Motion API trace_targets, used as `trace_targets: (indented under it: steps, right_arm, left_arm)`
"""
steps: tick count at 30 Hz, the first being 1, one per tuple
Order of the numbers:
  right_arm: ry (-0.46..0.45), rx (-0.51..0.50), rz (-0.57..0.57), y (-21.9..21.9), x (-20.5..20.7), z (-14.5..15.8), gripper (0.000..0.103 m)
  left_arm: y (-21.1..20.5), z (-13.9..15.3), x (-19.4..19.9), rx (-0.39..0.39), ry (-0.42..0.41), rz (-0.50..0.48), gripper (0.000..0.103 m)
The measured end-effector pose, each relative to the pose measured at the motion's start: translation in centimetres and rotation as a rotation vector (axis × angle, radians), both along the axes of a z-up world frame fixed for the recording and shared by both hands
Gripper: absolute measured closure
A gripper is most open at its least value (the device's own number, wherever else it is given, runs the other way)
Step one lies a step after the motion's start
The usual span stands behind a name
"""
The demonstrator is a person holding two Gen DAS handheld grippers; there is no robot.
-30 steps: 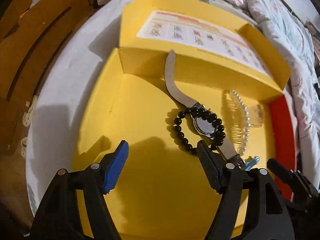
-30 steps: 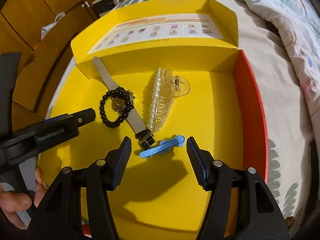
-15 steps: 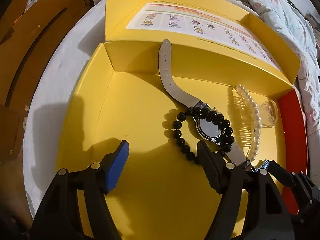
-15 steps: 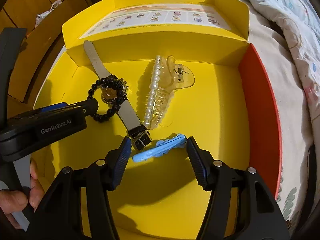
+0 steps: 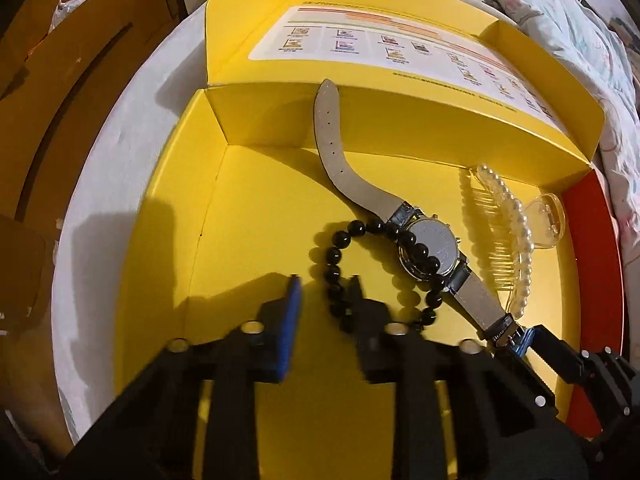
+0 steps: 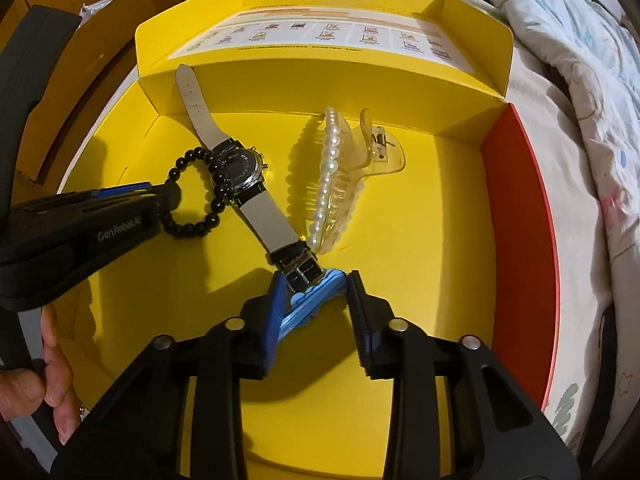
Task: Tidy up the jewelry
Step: 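Grasp the black bead bracelet with the left tool while the right tool grasps the blue hair clip, then carry both held pieces out of the box onto the bed and open both tools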
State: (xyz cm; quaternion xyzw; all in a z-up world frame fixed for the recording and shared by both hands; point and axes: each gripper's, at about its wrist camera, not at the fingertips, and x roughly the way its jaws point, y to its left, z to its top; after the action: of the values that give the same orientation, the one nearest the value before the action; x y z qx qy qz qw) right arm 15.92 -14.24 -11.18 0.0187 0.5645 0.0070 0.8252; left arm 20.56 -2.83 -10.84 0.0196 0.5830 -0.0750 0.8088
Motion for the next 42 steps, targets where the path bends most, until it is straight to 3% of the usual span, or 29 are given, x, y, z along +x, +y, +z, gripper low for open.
trace_targets:
  steps: [4,11,29,31,37,42]
  right_arm:
    - [0.010,0.007,-0.007,-0.2,-0.1,0.2,0.073]
    - [0.008,0.038,-0.020,-1.1,-0.5,1.2,0.073]
    - [-0.065,0.133,-0.035,-3.0,-3.3,6.7,0.073]
    - [-0.071,0.139,-0.038,-3.4,-4.0,7.3,0.073]
    - [-0.093,0.143,-0.029,-4.2,-7.3,9.6,0.073]
    - [-0.104,0.160,-0.053,-5.2,-9.3,10.2,0.073]
  left_arm:
    - [0.5,0.0,0.3,-0.028,0.019,0.016,0.092]
    - [1.2,0.5,0.6,-0.082,0.045,0.029,0.093]
    - [2.5,7.9,-2.3,-0.221,-0.057,-0.004,0.093]
    - [3.0,9.2,-3.2,-0.228,-0.082,-0.009,0.099]
    - [3.7,12.4,-5.9,-0.233,-0.145,-0.031,0.099]
    - [3.7,11.3,-5.8,-0.205,-0.117,-0.028,0.099]
